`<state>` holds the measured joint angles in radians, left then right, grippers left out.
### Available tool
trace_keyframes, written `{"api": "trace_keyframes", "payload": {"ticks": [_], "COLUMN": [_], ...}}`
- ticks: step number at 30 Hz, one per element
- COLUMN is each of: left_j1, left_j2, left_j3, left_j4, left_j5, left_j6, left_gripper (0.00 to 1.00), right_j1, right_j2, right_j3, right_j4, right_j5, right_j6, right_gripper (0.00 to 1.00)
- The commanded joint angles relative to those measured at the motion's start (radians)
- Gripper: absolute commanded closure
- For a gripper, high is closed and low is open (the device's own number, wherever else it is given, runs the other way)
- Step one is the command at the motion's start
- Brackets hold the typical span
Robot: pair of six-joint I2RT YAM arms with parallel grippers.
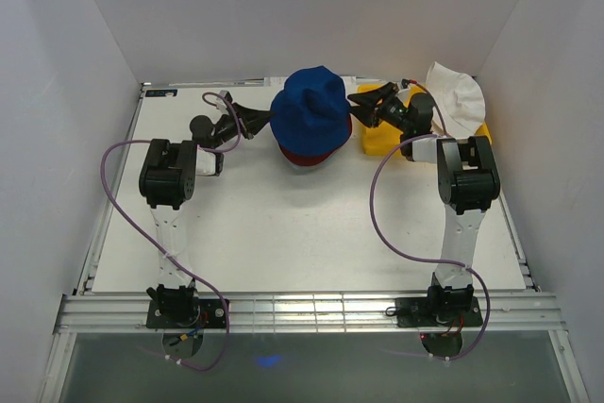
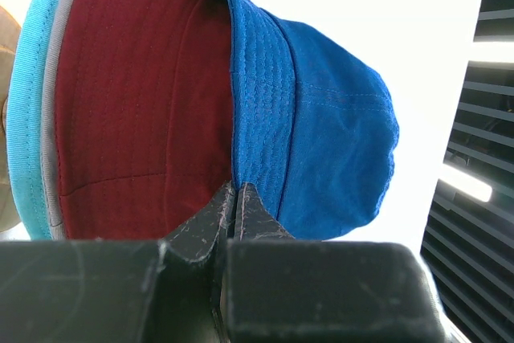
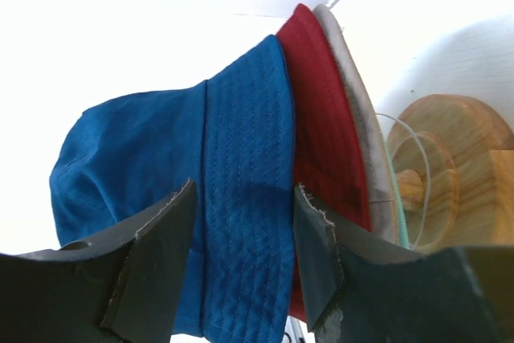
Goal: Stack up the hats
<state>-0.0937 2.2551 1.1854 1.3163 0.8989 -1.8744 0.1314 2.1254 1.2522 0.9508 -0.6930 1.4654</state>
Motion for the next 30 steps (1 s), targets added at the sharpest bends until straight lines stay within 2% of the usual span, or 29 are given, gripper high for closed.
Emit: {"api": "trace_keyframes", "payload": {"ticks": [1, 3, 6, 10, 18, 30], "left_j1": [0.005, 0.006, 0.005, 0.005, 0.011, 0.022], "left_j2": [-0.002, -0.002, -0.002, 0.000, 0.003, -0.002], "left_j3": [0.011, 0.011, 0.006, 0.000, -0.001, 0.023], "left_j4": [0.172, 0.166, 0.156, 0.149, 0.129, 0.077], "left_j5": [0.029, 0.031, 0.032, 0.037, 0.048, 0.072], "left_j6": [0.017, 0.023, 0.032, 0.038, 0.061, 0.098], "left_gripper": [0.99, 0.99, 0.99, 0.99, 1.00, 1.00], "right_j1": [0.002, 0.002, 0.002, 0.002, 0.002, -0.006], "right_j2": [-0.028, -0.028, -0.025, -0.018, -0.002, 0.030], "right_j3": [-0.022, -0.033, -0.057, -0.079, -0.093, -0.053], "right_j4": [0.153, 0.169, 0.212, 0.255, 0.284, 0.211], "right_j5": [0.001, 0.003, 0.003, 0.003, 0.001, -0.020], "right_j6": [0.068, 0.078, 0.101, 0.122, 0.133, 0.089], "right_gripper": [0.44, 0.47, 0.58, 0.63, 0.67, 0.85]}}
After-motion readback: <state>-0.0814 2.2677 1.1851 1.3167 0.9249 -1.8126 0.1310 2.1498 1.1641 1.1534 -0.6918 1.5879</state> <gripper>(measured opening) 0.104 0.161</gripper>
